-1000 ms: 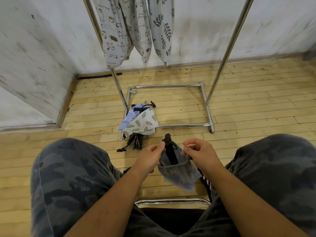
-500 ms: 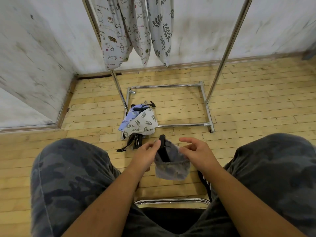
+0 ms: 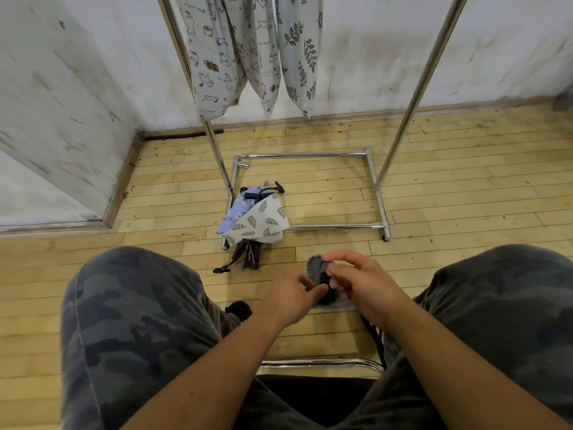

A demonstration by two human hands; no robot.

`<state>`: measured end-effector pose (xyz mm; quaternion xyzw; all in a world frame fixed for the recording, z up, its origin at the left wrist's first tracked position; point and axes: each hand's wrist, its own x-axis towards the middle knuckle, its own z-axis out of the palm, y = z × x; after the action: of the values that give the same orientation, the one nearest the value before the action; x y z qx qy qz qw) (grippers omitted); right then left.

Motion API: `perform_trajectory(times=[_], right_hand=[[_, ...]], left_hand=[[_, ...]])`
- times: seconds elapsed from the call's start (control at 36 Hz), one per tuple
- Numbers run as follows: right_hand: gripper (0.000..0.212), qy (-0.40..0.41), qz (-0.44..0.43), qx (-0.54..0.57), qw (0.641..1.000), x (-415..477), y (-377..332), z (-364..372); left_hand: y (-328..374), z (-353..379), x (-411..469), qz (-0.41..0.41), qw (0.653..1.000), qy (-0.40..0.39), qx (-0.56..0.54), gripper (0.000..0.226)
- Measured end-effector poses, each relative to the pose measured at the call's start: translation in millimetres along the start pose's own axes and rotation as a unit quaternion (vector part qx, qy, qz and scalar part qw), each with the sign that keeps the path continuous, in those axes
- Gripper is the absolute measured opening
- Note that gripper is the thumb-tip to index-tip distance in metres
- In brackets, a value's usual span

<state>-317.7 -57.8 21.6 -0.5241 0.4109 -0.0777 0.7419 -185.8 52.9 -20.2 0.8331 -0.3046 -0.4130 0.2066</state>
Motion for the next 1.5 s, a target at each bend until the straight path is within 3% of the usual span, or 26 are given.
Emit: perform_trajectory(times=[0.08, 0.17, 0.25, 0.31, 0.53, 0.58, 0.72, 0.83, 1.0, 1.14, 1.28, 1.39, 1.5], right_hand=[[0.026, -0.008, 0.001, -0.007, 1.0, -1, -1, 3], [0.027, -0.011, -0.001, -0.015, 1.0, -2, -4, 3], [0.023, -0.011, 0.005, 0.008, 1.0, -3, -8, 3], [0.02, 0.008, 0.003, 0.033, 0.999, -3, -11, 1], [0.02, 0.125, -0.02, 0.199, 0.972, 5, -24, -27], [0.018, 0.148, -0.022, 0.152, 0.977, 5, -24, -29], [0.01, 0.143, -0.033, -0.131, 0.98, 2, -20, -25], [0.03, 0.097, 0.001, -0.304, 0.948, 2, -5, -20], [0.04, 0.035, 0.078, -0.339, 0.937, 7, 13, -12], [0.074, 0.044, 0.098, -0.417, 0.903, 11, 14, -14], [0.048, 0.026, 0.136, -0.494, 0.858, 15, 24, -13], [0.046, 0.035, 0.143, -0.523, 0.84, 11, 18, -10], [0.042, 0.059, 0.13, -0.519, 0.843, 12, 17, -12]], left_hand=[[0, 8, -2, -0.021, 1.0, 0.003, -0.018, 0.036], [-3, 12, 0, -0.041, 0.999, 0.013, -0.028, 0.051], [-10, 11, 7, -0.079, 0.996, 0.038, -0.034, 0.101], [-13, 8, 7, -0.096, 0.994, 0.044, -0.039, 0.117], [-8, -11, 3, -0.118, 0.992, -0.049, -0.019, 0.085], [-6, -11, 4, -0.107, 0.993, -0.038, -0.039, 0.079], [-3, -14, 4, -0.01, 0.997, 0.046, -0.054, 0.055], [0, -15, 0, 0.041, 0.998, 0.055, -0.004, 0.032], [4, -16, -4, 0.094, 0.993, 0.069, 0.024, 0.028], [7, -23, -7, 0.119, 0.99, 0.08, 0.013, 0.03], [21, -25, -19, 0.121, 0.985, 0.049, -0.11, 0.031], [27, -24, -28, 0.112, 0.979, -0.027, -0.165, 0.028], [29, -25, -28, 0.1, 0.971, -0.036, -0.216, 0.038]])
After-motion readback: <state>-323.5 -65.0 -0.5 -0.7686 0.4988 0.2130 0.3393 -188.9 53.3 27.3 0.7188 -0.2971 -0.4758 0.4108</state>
